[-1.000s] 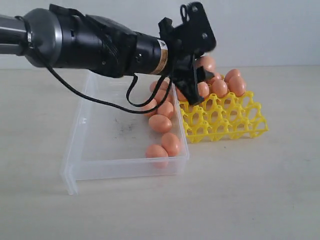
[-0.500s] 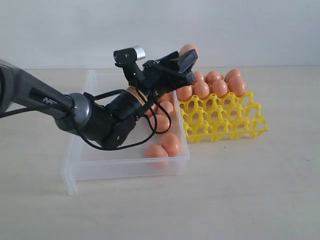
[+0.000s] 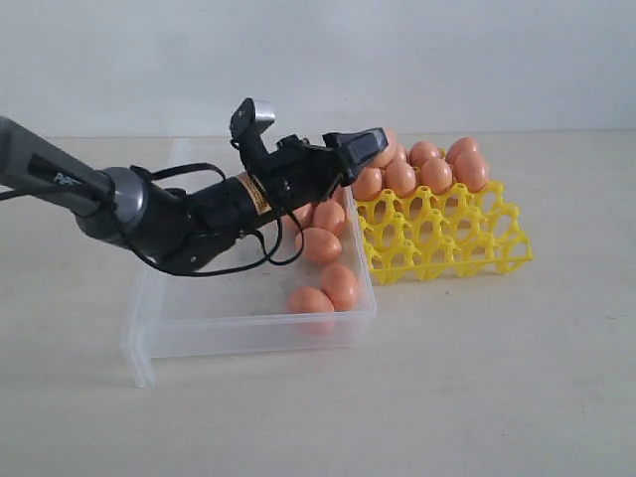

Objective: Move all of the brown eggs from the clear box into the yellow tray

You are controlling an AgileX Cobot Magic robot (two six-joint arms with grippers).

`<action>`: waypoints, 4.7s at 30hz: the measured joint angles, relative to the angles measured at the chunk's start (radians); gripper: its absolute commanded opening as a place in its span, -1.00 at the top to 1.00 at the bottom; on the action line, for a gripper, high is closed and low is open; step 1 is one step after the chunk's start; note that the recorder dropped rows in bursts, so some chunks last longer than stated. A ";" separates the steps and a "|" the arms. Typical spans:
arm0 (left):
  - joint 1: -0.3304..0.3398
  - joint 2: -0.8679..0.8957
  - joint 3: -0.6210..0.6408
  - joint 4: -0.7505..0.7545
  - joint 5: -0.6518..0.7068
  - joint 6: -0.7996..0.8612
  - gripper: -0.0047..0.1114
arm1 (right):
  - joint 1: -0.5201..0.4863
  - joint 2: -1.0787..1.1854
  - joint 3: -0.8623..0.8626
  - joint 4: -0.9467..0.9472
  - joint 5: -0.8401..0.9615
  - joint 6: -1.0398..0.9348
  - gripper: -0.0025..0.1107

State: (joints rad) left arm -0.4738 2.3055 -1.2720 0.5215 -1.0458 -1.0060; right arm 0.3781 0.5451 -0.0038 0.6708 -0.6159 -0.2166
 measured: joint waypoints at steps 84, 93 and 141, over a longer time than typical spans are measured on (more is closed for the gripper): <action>0.033 -0.051 -0.290 1.153 0.507 -0.752 0.01 | 0.000 0.000 0.000 0.002 0.000 0.000 0.96; 0.031 -0.084 -0.274 1.216 0.552 -0.833 0.85 | 0.000 0.000 0.000 0.002 0.000 0.000 0.96; -0.039 0.005 -0.345 1.217 0.759 -0.771 0.85 | 0.000 0.000 0.000 0.002 0.000 0.000 0.96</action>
State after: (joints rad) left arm -0.5130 2.3106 -1.6172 1.7381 -0.2864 -1.7772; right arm 0.3781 0.5451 -0.0038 0.6733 -0.6159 -0.2166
